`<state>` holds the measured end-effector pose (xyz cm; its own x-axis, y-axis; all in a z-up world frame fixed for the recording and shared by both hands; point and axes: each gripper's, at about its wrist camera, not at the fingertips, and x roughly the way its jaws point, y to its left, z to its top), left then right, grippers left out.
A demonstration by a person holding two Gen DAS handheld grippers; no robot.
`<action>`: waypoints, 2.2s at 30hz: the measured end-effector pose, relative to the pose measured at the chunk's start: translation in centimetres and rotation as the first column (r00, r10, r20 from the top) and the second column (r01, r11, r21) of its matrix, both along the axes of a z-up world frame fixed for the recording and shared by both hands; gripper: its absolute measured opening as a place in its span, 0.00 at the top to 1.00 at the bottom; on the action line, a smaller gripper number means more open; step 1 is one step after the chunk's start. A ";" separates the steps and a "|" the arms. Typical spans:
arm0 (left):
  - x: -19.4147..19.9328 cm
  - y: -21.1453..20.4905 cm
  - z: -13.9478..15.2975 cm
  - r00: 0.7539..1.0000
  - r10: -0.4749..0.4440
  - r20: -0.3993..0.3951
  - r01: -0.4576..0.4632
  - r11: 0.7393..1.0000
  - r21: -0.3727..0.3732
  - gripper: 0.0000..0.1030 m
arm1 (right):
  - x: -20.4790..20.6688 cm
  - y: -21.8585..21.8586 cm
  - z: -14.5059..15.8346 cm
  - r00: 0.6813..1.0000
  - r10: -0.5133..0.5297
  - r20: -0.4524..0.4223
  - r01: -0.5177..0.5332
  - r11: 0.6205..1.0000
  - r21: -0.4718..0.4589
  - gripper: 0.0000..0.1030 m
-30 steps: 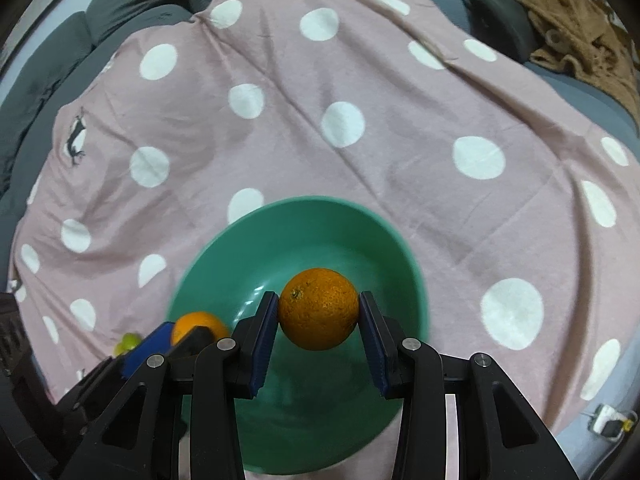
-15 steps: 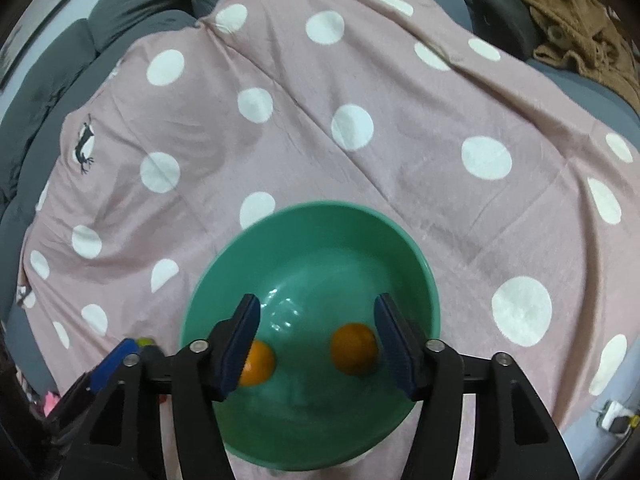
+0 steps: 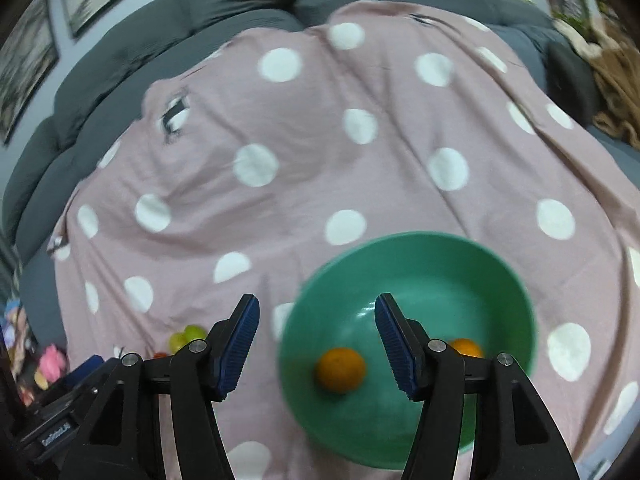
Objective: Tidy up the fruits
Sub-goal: 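Move the right gripper back toward the cherry tomatoes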
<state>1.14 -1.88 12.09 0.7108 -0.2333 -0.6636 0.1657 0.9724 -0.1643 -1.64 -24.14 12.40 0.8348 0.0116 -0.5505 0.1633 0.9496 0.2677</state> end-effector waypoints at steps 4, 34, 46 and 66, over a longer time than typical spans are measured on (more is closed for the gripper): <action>0.2 2.9 -1.8 0.996 0.083 -0.022 -0.084 0.996 -0.007 0.28 | 0.7 2.3 -0.2 0.998 0.052 0.027 -0.051 0.998 -0.023 0.41; 1.2 7.4 -5.2 0.979 0.180 -0.100 -0.184 0.982 -0.033 0.34 | 3.7 13.6 -5.1 0.947 0.274 -0.166 -0.292 0.952 -0.093 0.58; 1.3 7.2 -5.2 0.981 0.168 -0.098 -0.172 0.985 -0.033 0.57 | 4.1 13.0 -5.5 0.941 0.279 -0.190 -0.293 0.955 -0.047 0.58; 2.2 8.8 -5.7 0.977 0.153 -0.146 -0.166 0.983 -0.076 0.68 | 7.0 13.2 -8.5 0.879 0.380 -0.289 -0.352 0.925 0.146 0.58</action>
